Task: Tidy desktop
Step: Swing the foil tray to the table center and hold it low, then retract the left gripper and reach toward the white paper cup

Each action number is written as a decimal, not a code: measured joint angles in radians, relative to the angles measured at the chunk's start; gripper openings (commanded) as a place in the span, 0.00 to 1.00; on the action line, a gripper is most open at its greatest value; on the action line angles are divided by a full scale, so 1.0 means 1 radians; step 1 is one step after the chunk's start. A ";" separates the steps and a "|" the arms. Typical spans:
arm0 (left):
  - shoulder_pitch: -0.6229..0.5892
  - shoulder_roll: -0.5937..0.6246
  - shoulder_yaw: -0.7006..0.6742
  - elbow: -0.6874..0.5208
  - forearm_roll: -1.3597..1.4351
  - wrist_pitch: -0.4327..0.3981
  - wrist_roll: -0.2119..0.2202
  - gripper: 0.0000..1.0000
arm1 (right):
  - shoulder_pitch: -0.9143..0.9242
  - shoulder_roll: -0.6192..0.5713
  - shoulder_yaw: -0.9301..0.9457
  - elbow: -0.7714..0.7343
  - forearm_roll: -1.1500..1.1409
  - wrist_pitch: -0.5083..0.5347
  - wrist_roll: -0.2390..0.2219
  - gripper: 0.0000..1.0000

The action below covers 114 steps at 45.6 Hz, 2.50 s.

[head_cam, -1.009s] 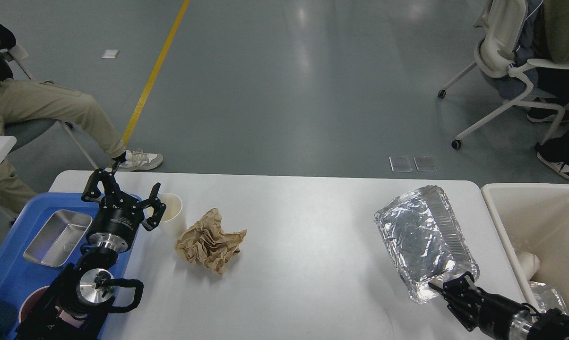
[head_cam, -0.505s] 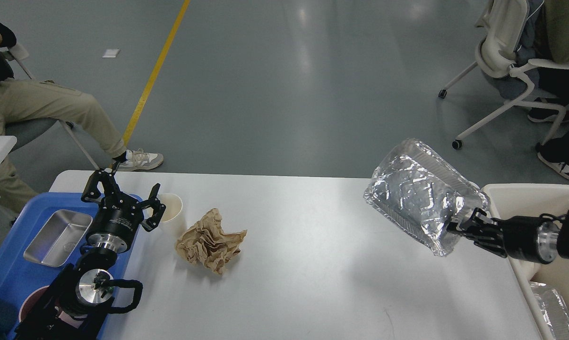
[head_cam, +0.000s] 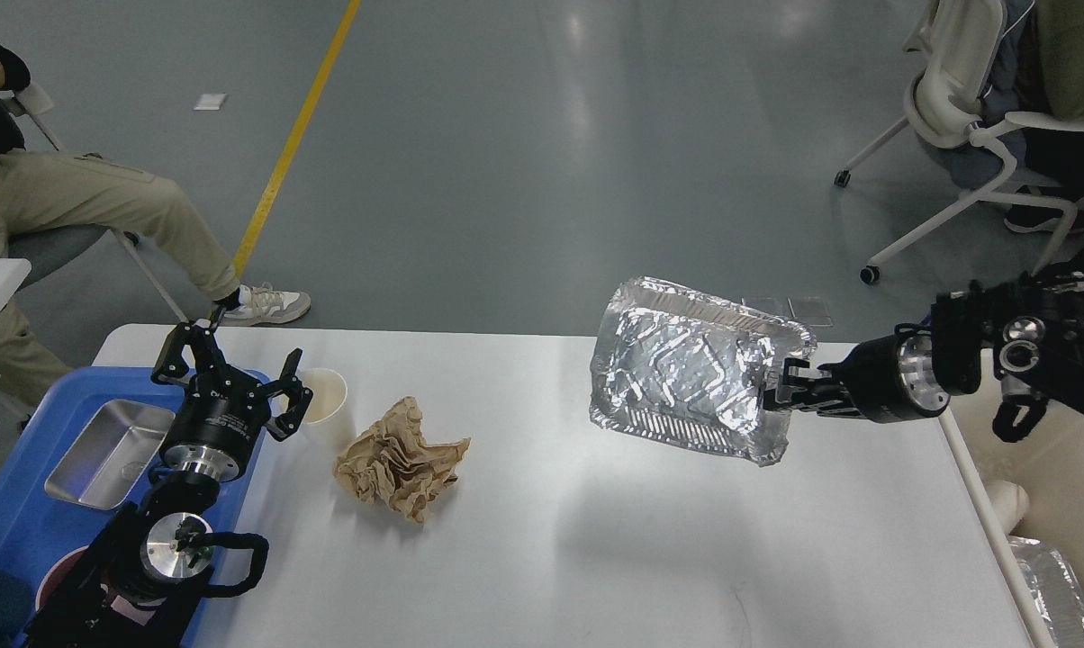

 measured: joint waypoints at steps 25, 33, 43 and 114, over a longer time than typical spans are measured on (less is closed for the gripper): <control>0.018 0.023 -0.002 -0.003 0.008 0.000 -0.009 0.97 | 0.052 0.149 -0.002 -0.070 0.253 0.138 -0.295 0.00; 0.021 0.034 -0.003 -0.005 0.009 0.000 -0.015 0.97 | 0.056 0.153 0.006 -0.073 0.283 0.175 -0.336 0.00; 0.026 0.041 -0.018 -0.006 0.009 0.000 -0.018 0.97 | 0.063 0.184 0.009 -0.111 0.342 0.262 -0.448 0.00; 0.448 1.341 0.015 -0.239 0.009 -0.207 0.204 0.97 | 0.071 0.313 0.102 -0.216 0.390 0.265 -0.516 0.00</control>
